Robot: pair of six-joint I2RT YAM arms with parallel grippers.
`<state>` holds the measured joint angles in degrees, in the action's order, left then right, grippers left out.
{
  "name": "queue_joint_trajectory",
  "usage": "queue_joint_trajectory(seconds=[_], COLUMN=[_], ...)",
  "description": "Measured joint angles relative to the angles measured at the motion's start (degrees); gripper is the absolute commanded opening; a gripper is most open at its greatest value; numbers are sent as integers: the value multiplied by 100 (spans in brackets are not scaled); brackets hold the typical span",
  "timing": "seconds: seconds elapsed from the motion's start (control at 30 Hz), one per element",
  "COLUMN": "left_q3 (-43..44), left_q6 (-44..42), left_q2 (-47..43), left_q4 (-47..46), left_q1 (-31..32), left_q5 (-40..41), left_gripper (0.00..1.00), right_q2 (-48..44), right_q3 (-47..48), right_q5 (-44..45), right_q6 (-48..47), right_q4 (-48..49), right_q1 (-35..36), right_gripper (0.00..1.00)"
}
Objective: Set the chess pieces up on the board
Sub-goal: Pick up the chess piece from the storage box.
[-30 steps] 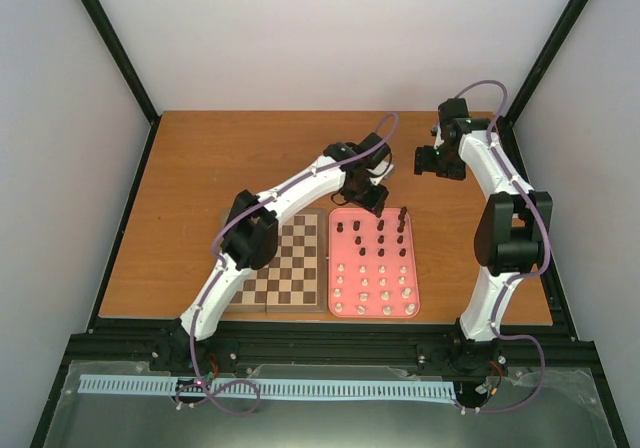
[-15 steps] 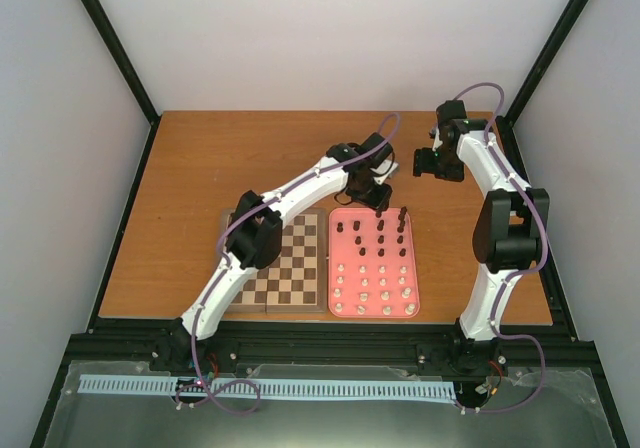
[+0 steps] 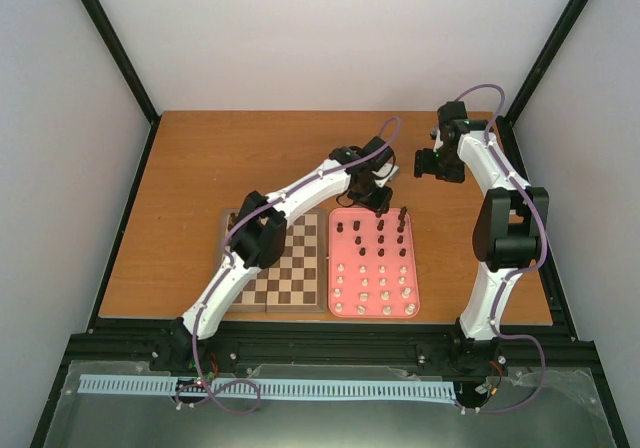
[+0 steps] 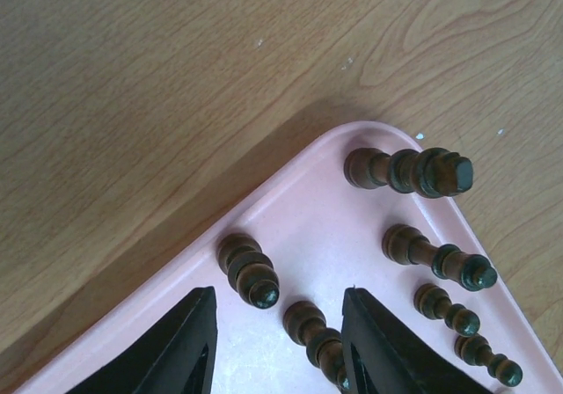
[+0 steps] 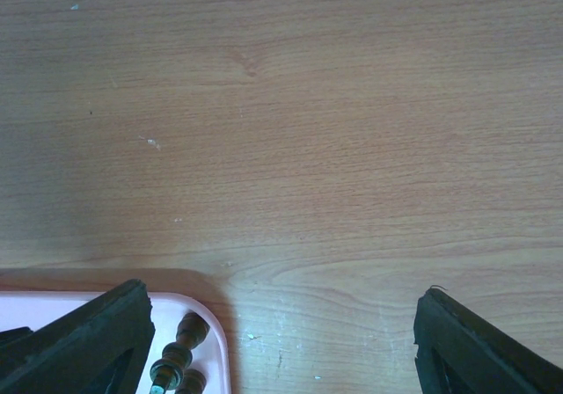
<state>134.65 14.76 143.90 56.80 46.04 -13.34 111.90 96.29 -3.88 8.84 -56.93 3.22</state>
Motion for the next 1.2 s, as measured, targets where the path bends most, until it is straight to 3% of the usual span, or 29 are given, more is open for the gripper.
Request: queue_joint_trajectory(seconds=[0.1, 0.23, 0.7, 0.9, 1.2], left_q3=[0, -2, 15, 20, 52], left_q6=[4, 22, 46, 44, 42], left_q2=[37, 50, 192, 192, 190], left_q4=[2, -7, -26, -28, -35], left_q1=[0, 0, 0, 0, 0], left_q5=[2, 2, 26, 79, 146], left_gripper=[46, 38, 37, 13, 4], right_q2=[0, 0, 0, 0, 0], right_q3=[0, 0, 0, 0, 0], right_q5=[0, -7, -111, -111, -125], right_q6=[0, 0, -2, -2, -2], right_q4=[0, 0, 2, 2, 9], right_q1=[0, 0, -4, -4, -4], right_gripper=[80, 80, 80, 80, 80])
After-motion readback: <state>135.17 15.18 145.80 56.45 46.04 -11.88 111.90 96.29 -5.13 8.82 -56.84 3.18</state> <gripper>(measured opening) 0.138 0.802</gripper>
